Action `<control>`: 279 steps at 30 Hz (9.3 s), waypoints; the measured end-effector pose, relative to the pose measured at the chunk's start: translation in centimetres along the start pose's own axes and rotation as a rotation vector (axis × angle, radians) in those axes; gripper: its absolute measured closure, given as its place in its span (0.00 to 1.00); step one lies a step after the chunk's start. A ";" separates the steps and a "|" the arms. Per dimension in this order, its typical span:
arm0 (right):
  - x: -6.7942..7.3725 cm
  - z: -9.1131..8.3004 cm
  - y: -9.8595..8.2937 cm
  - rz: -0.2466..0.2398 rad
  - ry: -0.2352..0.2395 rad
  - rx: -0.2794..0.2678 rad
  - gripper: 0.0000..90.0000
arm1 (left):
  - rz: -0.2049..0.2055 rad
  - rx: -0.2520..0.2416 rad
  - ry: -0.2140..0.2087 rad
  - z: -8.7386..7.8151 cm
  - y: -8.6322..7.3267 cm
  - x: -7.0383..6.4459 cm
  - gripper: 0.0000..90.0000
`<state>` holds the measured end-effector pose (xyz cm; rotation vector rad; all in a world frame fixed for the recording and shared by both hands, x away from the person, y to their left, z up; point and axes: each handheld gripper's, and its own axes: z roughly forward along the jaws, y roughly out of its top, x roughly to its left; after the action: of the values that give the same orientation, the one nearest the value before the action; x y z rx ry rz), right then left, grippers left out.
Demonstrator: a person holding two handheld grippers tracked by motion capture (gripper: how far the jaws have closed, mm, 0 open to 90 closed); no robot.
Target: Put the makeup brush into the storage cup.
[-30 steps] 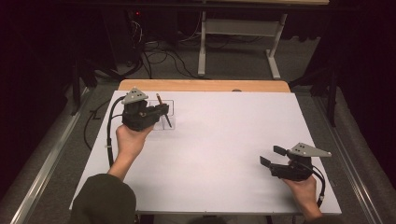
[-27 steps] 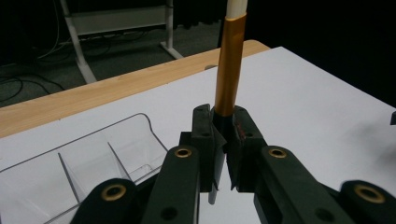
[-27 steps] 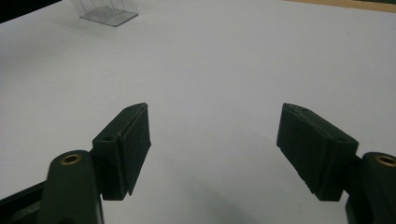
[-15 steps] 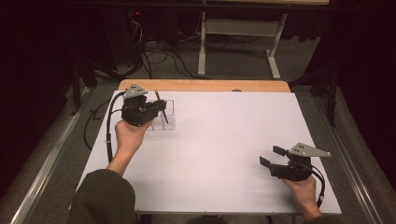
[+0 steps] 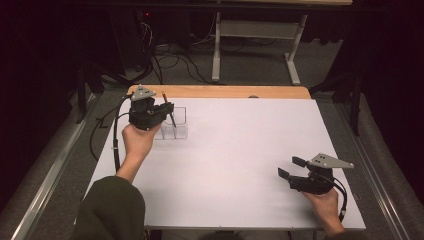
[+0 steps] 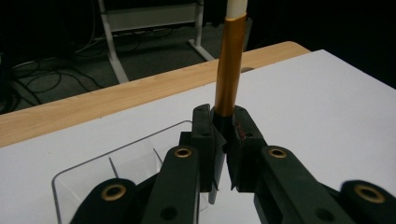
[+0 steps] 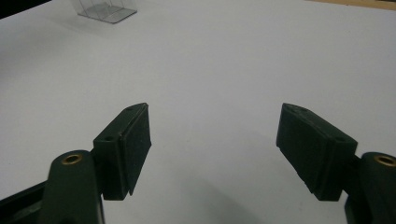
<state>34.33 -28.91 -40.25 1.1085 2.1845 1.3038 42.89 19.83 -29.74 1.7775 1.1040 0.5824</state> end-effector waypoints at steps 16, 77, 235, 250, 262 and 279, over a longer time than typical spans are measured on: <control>-0.1 0.1 -0.1 0.001 -0.001 0.001 0.31 | -0.031 0.014 0.062 0.6 0.3 1.7 0.92; 0.2 0.0 0.0 -0.015 -0.011 -0.001 0.33 | 0.024 0.146 0.121 3.5 -0.3 1.6 0.50; 0.1 -0.3 -0.1 0.005 -0.003 -0.014 0.32 | 0.053 -0.058 -0.111 -6.9 -6.5 -4.0 0.34; 0.1 -0.3 -0.1 0.007 -0.005 -0.014 0.33 | 0.025 -0.054 -0.155 -5.8 -7.6 -4.6 0.33; 0.1 -0.3 -0.1 0.006 -0.005 -0.012 0.33 | 0.007 -0.056 -0.154 -5.4 -8.5 -5.0 0.32; 0.1 -0.3 -0.2 0.011 -0.004 -0.009 0.33 | 0.005 -0.047 -0.190 -4.1 -9.3 -5.6 0.32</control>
<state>33.99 -29.00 -40.23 1.1197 2.1713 1.3135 33.01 18.32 -35.71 1.7564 0.9481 0.4287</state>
